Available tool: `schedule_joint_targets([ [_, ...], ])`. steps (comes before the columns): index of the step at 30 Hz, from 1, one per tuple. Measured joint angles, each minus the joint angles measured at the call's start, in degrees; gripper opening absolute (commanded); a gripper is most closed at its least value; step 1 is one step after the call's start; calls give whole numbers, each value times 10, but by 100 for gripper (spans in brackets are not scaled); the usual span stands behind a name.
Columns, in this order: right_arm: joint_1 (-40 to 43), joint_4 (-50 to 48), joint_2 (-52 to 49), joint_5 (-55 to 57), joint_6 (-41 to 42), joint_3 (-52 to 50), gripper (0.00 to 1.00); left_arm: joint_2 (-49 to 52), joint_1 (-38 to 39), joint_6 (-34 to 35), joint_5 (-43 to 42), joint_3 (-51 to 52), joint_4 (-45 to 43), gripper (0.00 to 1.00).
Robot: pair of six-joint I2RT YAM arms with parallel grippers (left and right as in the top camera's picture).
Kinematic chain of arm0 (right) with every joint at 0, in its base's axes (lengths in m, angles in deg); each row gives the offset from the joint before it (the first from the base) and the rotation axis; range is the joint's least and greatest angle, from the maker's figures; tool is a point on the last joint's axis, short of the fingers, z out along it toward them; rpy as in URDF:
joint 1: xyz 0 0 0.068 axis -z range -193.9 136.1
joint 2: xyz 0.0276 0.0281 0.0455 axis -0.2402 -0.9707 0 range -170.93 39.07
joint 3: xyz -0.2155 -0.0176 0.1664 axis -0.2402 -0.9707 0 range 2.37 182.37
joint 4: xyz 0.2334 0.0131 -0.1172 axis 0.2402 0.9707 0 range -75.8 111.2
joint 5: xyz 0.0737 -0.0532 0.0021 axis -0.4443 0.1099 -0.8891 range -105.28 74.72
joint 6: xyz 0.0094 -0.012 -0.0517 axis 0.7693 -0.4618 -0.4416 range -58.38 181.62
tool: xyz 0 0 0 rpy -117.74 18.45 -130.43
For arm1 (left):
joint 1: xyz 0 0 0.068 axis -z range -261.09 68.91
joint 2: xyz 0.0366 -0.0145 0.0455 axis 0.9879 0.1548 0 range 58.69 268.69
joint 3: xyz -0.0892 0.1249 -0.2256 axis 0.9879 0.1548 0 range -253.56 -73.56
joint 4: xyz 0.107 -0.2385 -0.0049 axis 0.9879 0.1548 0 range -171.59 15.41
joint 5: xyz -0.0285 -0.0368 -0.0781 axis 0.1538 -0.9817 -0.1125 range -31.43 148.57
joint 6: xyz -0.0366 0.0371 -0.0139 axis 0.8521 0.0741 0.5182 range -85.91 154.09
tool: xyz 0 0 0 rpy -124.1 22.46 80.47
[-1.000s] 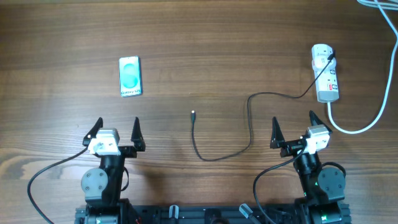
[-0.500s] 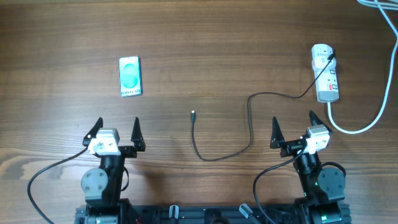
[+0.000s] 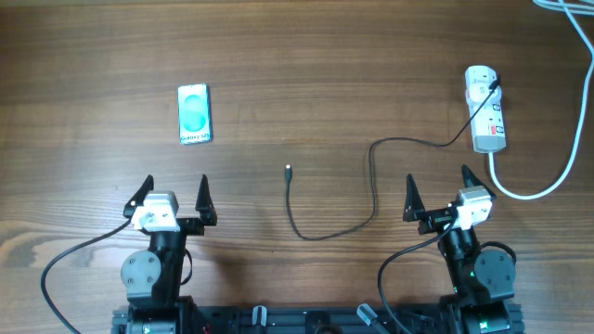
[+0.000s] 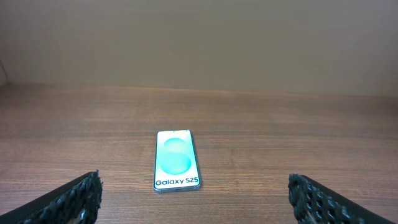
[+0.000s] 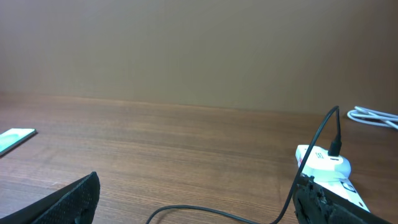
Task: Plug charger to phone and switch on socket
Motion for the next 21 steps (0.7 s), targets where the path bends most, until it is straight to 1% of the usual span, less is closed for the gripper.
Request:
schedule_joint_targets([
  [10,0,0,0,0,0,0,100,0,0,-1,0,0,0,100],
  [15,0,0,0,0,0,0,100,0,0,-28,2,0,0,100],
  [21,0,0,0,0,0,0,100,0,0,-35,9,0,0,100],
])
